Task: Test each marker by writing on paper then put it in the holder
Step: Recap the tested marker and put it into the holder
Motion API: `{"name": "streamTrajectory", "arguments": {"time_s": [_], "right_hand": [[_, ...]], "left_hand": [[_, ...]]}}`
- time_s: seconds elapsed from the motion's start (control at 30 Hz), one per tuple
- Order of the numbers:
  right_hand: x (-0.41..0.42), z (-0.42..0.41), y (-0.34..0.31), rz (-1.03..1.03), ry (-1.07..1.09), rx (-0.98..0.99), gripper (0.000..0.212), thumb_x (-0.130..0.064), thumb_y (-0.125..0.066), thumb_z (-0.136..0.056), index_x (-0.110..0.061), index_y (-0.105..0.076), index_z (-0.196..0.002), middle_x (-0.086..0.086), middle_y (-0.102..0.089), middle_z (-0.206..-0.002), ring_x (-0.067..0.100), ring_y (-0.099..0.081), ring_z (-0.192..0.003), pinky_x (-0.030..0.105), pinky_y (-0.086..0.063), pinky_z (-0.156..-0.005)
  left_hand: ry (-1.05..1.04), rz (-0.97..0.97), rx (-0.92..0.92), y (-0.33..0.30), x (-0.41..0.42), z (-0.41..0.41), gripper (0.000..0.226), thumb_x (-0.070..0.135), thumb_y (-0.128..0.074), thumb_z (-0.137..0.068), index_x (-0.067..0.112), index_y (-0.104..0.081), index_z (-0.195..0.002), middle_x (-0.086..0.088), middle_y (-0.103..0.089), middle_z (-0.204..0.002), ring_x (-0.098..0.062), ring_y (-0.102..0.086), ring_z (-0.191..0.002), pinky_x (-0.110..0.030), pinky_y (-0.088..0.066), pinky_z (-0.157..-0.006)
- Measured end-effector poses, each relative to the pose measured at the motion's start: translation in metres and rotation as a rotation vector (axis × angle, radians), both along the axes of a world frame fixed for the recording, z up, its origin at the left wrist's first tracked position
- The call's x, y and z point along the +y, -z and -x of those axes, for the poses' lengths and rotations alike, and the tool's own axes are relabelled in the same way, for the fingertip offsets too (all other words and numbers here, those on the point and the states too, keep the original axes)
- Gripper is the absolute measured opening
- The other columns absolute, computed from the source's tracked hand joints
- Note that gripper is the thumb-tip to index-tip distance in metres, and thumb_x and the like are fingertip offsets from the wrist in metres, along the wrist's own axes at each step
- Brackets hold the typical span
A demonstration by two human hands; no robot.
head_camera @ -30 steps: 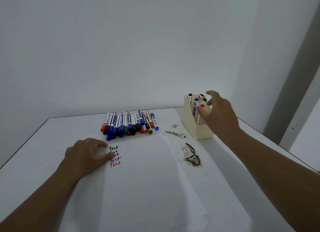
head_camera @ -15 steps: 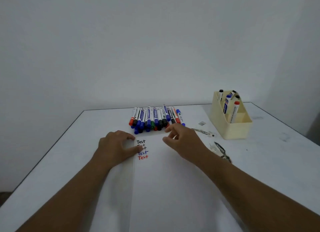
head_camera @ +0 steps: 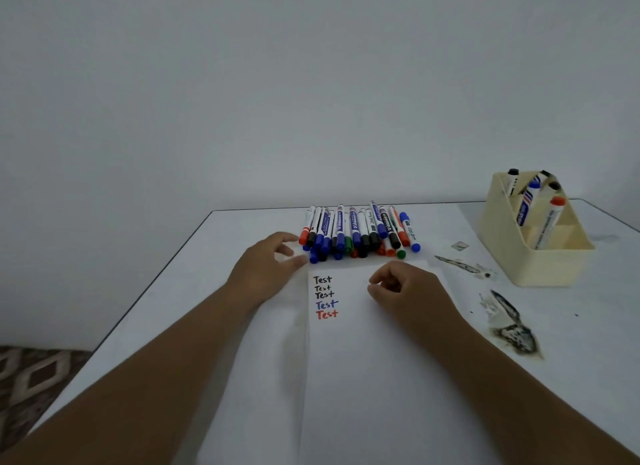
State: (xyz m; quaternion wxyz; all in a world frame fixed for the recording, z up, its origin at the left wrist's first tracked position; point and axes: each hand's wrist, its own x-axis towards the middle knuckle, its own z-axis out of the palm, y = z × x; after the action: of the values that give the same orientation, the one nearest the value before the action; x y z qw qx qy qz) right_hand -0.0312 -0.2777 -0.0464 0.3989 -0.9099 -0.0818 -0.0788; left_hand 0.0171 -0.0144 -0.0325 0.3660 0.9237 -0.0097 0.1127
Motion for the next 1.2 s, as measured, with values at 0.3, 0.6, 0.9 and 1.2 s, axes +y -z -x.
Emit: {"name": "streamTrajectory", "arguments": {"time_s": [0.3,0.6,0.9,1.2], "right_hand": [[-0.001,-0.003,0.0,-0.011,-0.022,0.02,0.008,-0.031,-0.068,-0.092,-0.035,-0.063,-0.089,-0.013,-0.065,-0.081,0.006,-0.061,-0.077,0.013,-0.042,-0.065],[-0.001,-0.004,0.0,-0.049,-0.029,0.027,0.003,-0.031,-0.069,-0.092,-0.03,-0.068,-0.095,-0.012,-0.066,-0.082,0.007,-0.062,-0.079,0.014,-0.045,-0.067],[-0.003,-0.006,0.001,-0.051,-0.027,0.02,0.004,-0.032,-0.069,-0.092,-0.031,-0.065,-0.094,-0.013,-0.065,-0.08,0.007,-0.061,-0.076,0.012,-0.044,-0.066],[-0.004,-0.006,0.0,-0.114,-0.035,0.037,0.013,-0.035,-0.067,-0.095,-0.03,-0.062,-0.105,-0.006,-0.065,-0.077,0.008,-0.058,-0.069,0.015,-0.041,-0.063]], "left_hand": [[0.043,-0.029,0.037,-0.014,0.0,-0.042,0.037,0.039,-0.073,-0.087,0.046,-0.064,-0.122,0.015,-0.066,-0.107,0.002,-0.06,-0.096,-0.012,-0.038,-0.07],[0.021,-0.077,-0.045,-0.001,0.001,-0.045,0.023,0.032,-0.075,-0.084,0.041,-0.072,-0.105,0.021,-0.07,-0.091,0.007,-0.06,-0.086,-0.014,-0.039,-0.068],[-0.173,-0.11,-0.231,0.008,0.008,-0.04,0.015,0.031,-0.071,-0.09,0.023,-0.075,-0.102,0.012,-0.068,-0.088,-0.001,-0.058,-0.075,-0.006,-0.037,-0.065],[-0.187,0.285,-0.299,0.0,0.003,0.015,0.007,0.022,-0.073,-0.086,0.029,-0.073,-0.086,0.009,-0.069,-0.077,-0.002,-0.055,-0.064,-0.015,-0.042,-0.055]]}}
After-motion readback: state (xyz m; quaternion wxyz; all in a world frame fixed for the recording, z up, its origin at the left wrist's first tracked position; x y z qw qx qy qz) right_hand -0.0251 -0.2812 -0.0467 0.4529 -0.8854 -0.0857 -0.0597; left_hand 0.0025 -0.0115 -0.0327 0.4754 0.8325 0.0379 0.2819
